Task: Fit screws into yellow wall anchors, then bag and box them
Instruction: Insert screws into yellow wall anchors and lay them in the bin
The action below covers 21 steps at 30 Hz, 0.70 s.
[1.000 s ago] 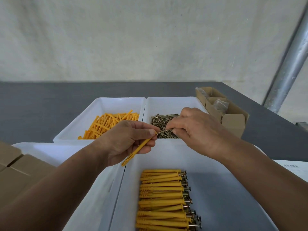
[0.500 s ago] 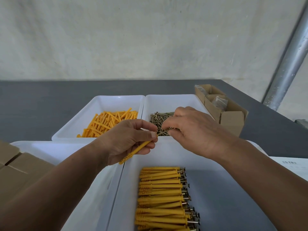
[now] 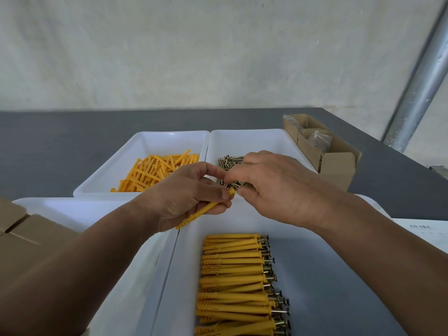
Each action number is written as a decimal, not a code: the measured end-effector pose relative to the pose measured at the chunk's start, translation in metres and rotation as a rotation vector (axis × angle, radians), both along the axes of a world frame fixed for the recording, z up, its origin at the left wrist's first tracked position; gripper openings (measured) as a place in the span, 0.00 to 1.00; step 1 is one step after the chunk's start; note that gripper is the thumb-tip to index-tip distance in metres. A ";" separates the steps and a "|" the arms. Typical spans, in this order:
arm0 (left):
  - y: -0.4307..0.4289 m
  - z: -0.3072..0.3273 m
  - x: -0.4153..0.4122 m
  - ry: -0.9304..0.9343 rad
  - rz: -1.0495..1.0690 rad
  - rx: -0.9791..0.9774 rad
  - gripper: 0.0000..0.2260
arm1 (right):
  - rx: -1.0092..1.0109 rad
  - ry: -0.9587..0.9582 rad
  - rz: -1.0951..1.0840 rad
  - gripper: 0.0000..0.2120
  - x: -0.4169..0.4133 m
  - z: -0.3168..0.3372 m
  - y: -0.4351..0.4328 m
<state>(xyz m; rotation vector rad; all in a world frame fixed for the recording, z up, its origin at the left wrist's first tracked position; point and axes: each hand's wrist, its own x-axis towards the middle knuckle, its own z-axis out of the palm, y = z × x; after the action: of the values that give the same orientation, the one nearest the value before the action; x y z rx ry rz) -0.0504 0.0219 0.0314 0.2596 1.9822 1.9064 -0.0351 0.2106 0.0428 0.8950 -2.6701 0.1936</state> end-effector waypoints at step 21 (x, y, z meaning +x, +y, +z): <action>-0.020 -0.005 -0.017 0.332 0.370 -0.159 0.06 | 0.244 -0.377 -0.122 0.07 0.012 -0.003 -0.005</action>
<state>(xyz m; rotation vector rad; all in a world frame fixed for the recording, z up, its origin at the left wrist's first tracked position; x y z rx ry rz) -0.0679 0.0021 0.0264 0.1834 2.5386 2.0087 -0.0233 0.2053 0.0402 0.8279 -3.1416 0.0060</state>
